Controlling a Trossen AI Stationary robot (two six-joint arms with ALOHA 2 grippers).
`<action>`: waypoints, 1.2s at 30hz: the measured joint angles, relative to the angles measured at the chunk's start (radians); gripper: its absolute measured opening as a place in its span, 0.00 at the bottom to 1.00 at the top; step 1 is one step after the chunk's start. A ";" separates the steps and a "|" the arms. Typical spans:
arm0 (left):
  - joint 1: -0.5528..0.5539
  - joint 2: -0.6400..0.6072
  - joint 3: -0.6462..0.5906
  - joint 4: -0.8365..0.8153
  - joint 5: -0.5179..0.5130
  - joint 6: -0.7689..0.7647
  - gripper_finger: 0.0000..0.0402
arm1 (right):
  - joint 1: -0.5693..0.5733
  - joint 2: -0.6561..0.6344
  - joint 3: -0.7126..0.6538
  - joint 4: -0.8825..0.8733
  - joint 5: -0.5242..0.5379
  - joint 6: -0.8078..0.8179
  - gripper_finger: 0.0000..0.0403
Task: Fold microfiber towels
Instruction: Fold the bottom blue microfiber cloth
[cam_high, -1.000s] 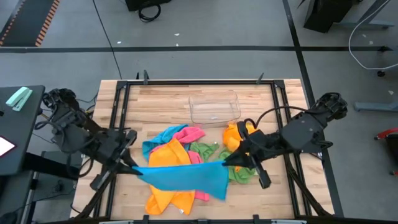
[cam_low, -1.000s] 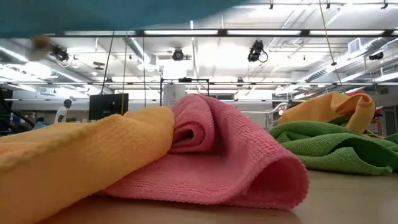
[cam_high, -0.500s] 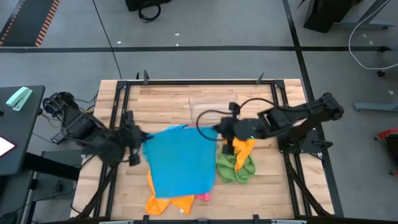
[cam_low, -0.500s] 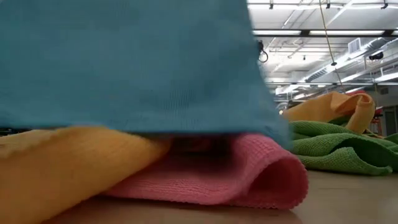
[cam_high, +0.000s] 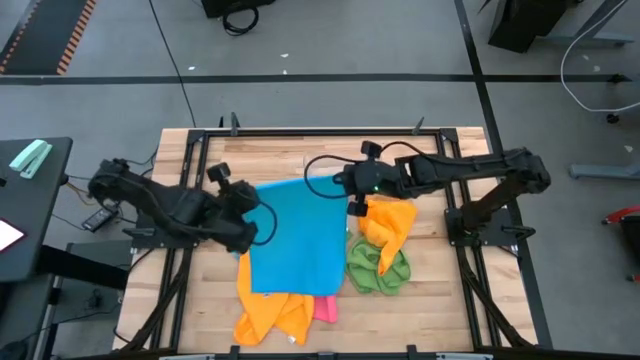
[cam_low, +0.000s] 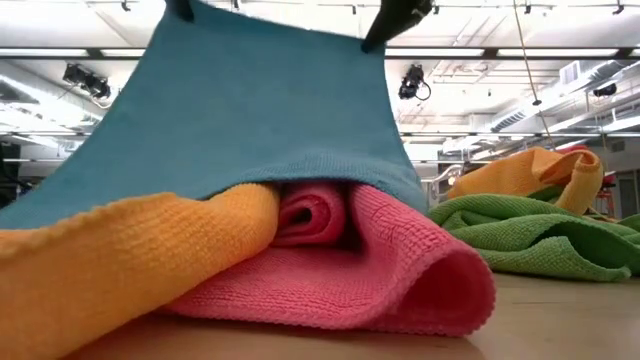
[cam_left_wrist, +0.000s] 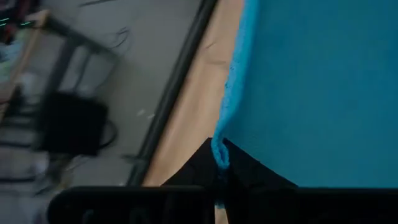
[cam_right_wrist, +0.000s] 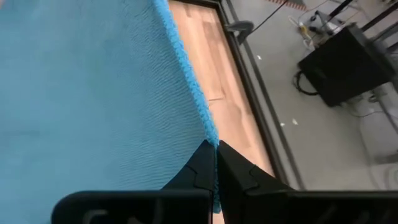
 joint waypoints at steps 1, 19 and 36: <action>0.020 0.007 0.000 -0.013 -0.009 0.000 0.05 | -0.012 0.000 0.000 0.009 0.000 -0.017 0.03; -0.091 0.055 0.000 0.035 0.139 -0.041 0.02 | 0.044 -0.002 -0.113 0.091 -0.210 0.034 0.03; -0.312 0.334 0.000 0.016 0.150 -0.187 0.02 | 0.203 -0.002 -0.319 0.280 -0.232 0.167 0.03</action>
